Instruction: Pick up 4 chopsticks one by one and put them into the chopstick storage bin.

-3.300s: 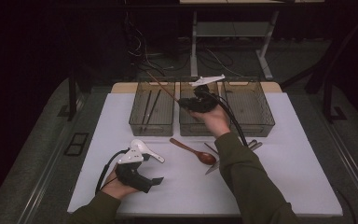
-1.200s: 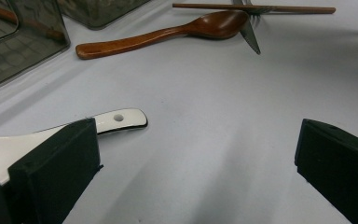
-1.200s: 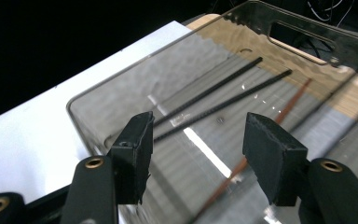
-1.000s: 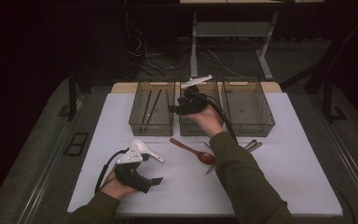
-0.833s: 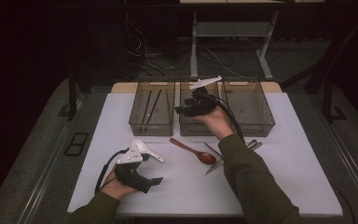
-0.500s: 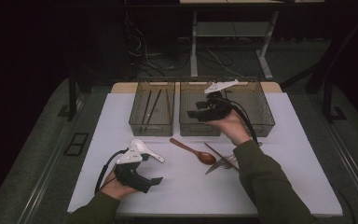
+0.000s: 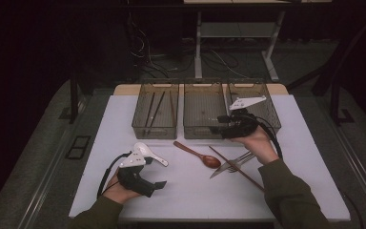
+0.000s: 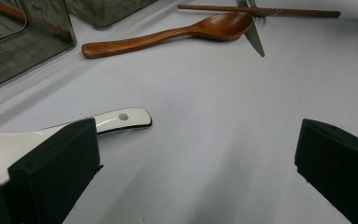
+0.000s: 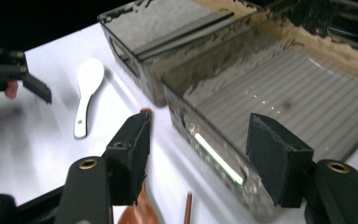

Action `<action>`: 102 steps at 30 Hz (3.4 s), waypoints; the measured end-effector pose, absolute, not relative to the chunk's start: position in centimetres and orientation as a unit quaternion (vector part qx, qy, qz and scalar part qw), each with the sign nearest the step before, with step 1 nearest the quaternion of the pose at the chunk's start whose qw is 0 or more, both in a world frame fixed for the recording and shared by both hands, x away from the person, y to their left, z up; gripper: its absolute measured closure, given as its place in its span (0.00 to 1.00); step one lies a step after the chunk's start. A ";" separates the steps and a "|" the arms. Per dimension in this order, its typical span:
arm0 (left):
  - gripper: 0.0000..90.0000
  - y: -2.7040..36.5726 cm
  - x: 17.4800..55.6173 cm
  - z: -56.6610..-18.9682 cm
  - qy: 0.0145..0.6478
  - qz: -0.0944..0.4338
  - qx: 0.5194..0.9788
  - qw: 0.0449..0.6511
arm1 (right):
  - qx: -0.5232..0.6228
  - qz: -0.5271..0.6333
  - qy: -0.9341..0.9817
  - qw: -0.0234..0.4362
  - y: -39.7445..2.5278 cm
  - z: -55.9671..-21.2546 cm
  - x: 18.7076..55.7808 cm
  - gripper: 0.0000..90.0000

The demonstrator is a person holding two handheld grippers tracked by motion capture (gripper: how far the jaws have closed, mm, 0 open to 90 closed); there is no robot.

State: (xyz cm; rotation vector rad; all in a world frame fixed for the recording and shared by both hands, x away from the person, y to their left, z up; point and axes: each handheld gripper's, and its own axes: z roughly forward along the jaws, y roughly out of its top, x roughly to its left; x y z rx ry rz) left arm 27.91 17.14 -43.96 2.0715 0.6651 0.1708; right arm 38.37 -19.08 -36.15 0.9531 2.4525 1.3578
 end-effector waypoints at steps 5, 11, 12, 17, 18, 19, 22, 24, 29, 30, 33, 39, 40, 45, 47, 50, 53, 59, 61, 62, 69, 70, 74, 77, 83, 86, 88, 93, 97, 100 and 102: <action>0.00 17.2 28.0 -44.0 0.273 0.069 0.842 0.461 | 0.330 0.458 0.821 0.087 -20.7 -37.1 36.9 0.46; 0.00 17.1 27.9 -44.0 0.270 0.070 0.842 0.462 | 0.341 0.441 0.827 0.079 -22.6 -38.5 35.3 0.51; 0.00 17.1 27.9 -44.0 0.270 0.069 0.843 0.461 | 0.342 0.435 0.829 0.078 -22.8 -38.7 35.0 0.53; 0.00 17.1 27.9 -44.0 0.270 0.069 0.843 0.461 | 0.349 0.409 0.840 0.073 -24.1 -39.7 33.3 0.59; 0.00 17.1 27.9 -44.0 0.269 0.069 0.843 0.461 | 0.348 0.406 0.842 0.073 -24.4 -39.8 33.1 0.60; 0.00 17.1 27.9 -44.0 0.269 0.068 0.843 0.460 | 0.350 0.403 0.843 0.070 -24.6 -40.0 32.7 0.61; 0.00 17.1 27.9 -44.0 0.269 0.069 0.844 0.459 | 0.349 0.398 0.846 0.064 -25.2 -40.4 31.9 0.66; 0.00 17.1 27.9 -44.0 0.269 0.069 0.844 0.459 | 0.349 0.396 0.847 0.057 -25.5 -40.6 31.4 0.70; 0.00 17.1 27.9 -44.0 0.270 0.069 0.844 0.459 | 0.346 0.384 0.855 0.050 -25.7 -41.1 30.4 0.77; 0.00 17.1 27.9 -44.0 0.270 0.069 0.844 0.459 | 0.347 0.378 0.857 0.048 -25.7 -41.2 30.2 0.79; 0.00 17.1 27.9 -44.0 0.270 0.070 0.843 0.460 | 0.348 0.361 0.864 0.044 -25.7 -41.9 29.7 0.82; 0.00 17.1 27.8 -43.9 0.270 0.070 0.843 0.459 | 0.350 0.332 0.874 0.051 -25.8 -42.7 29.1 0.85; 0.00 17.1 27.8 -43.9 0.270 0.070 0.843 0.459 | 0.350 0.331 0.875 0.051 -25.9 -42.8 29.1 0.85; 0.00 17.1 27.8 -43.9 0.270 0.071 0.844 0.459 | 0.352 0.319 0.879 0.043 -26.0 -43.4 29.1 0.86; 0.00 17.1 27.8 -43.9 0.270 0.071 0.844 0.458 | 0.352 0.313 0.881 0.046 -25.9 -43.5 29.2 0.86; 0.00 17.1 27.8 -44.0 0.269 0.071 0.844 0.458 | 0.348 0.308 0.884 0.048 -25.9 -43.7 29.2 0.87; 0.00 17.1 27.8 -43.9 0.267 0.071 0.845 0.457 | 0.346 0.304 0.886 0.050 -25.8 -43.9 29.2 0.89; 0.00 17.1 27.8 -44.0 0.266 0.071 0.846 0.456 | 0.345 0.301 0.888 0.052 -25.7 -43.8 29.2 0.92; 0.00 17.1 27.8 -43.9 0.266 0.071 0.846 0.456 | 0.347 0.302 0.886 0.053 -25.8 -43.8 29.3 0.93; 0.00 17.1 27.8 -43.9 0.266 0.071 0.846 0.456 | 0.349 0.303 0.885 0.052 -25.8 -43.8 29.3 0.93; 0.00 17.0 27.8 -44.0 0.266 0.070 0.846 0.457 | 0.354 0.325 0.876 0.046 -26.2 -43.2 29.4 0.93; 0.00 17.0 27.8 -44.0 0.266 0.071 0.846 0.457 | 0.354 0.331 0.874 0.046 -26.2 -43.1 29.4 0.93; 0.00 17.0 27.8 -44.0 0.267 0.070 0.846 0.457 | 0.356 0.354 0.864 0.043 -26.5 -42.7 29.5 0.93; 0.00 17.0 27.8 -44.0 0.267 0.070 0.846 0.456 | 0.359 0.372 0.855 0.038 -26.7 -42.3 29.6 0.93; 0.00 16.9 27.8 -44.0 0.266 0.071 0.847 0.454 | 0.355 0.411 0.839 0.034 -26.8 -41.6 30.0 0.93; 0.00 16.9 27.8 -44.0 0.266 0.071 0.847 0.454 | 0.353 0.420 0.836 0.033 -26.6 -41.3 30.3 0.93; 0.00 16.9 27.8 -44.0 0.266 0.071 0.847 0.454 | 0.348 0.428 0.834 0.034 -26.4 -41.1 30.4 0.93; 0.00 16.9 27.9 -44.0 0.265 0.070 0.848 0.453 | 0.343 0.440 0.829 0.038 -25.7 -40.7 31.0 0.93; 0.00 16.9 27.9 -44.0 0.264 0.070 0.849 0.453 | 0.341 0.448 0.825 0.043 -25.0 -40.4 31.6 0.93; 0.00 16.9 27.9 -44.1 0.264 0.070 0.849 0.452 | 0.341 0.458 0.820 0.049 -24.6 -40.1 32.0 0.93; 0.00 16.8 27.8 -44.1 0.268 0.069 0.846 0.456 | 0.341 0.462 0.817 0.051 -24.3 -40.0 32.2 0.93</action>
